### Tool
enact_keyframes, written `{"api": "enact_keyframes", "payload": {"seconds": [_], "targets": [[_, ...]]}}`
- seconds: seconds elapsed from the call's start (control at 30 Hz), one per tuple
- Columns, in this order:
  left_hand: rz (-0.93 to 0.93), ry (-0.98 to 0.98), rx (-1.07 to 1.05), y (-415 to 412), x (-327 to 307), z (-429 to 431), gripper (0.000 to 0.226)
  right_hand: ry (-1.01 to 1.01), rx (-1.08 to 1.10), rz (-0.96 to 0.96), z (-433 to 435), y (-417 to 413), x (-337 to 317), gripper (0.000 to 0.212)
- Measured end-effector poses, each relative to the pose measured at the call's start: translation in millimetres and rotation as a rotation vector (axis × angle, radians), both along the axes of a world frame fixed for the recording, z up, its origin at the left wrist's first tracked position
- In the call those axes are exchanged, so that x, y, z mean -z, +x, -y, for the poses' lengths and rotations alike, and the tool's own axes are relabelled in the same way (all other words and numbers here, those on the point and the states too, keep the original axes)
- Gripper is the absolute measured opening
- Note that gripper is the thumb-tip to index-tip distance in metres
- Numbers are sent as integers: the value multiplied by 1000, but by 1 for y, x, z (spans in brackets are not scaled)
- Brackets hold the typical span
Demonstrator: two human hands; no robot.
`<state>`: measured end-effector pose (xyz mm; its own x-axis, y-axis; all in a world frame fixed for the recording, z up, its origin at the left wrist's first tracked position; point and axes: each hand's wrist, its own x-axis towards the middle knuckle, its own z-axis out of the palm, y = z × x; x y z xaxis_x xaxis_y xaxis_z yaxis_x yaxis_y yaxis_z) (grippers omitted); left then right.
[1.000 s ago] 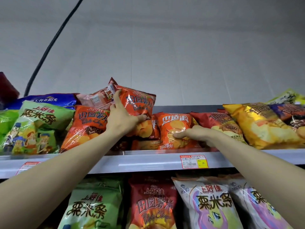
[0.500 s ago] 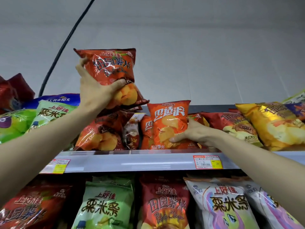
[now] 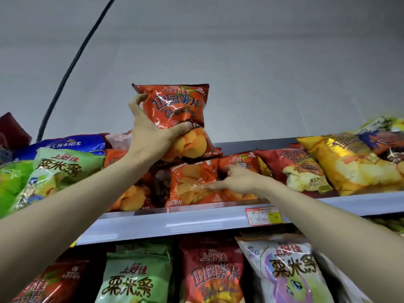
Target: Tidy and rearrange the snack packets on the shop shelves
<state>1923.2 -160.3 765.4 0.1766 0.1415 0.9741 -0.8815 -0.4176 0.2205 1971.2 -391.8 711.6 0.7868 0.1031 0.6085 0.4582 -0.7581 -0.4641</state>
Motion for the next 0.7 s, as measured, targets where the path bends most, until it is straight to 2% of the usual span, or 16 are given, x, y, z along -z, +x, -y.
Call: {"api": "enact_keyframes", "payload": {"seconds": [0.07,0.17,0.23,0.33,0.4,0.6,0.7], "targets": [[-10,47,66,7,5,32,109,-19,109,126,31,-17,7,48],[-55,110,102,20,13,81,109,-38,288,294,81,-46,20,47],[-96,126,100,27,17,109,110,-17,332,373,112,-62,29,46],[-190,123,59,40,22,140,112,37,347,392,150,-81,41,48],[-266,97,16,51,28,151,115,7,365,380,167,-87,50,51],[-450,74,-12,70,44,174,112,-99,393,359,206,-87,69,45],[-514,145,-40,77,43,181,111,-115,406,351,215,-85,66,57]]}}
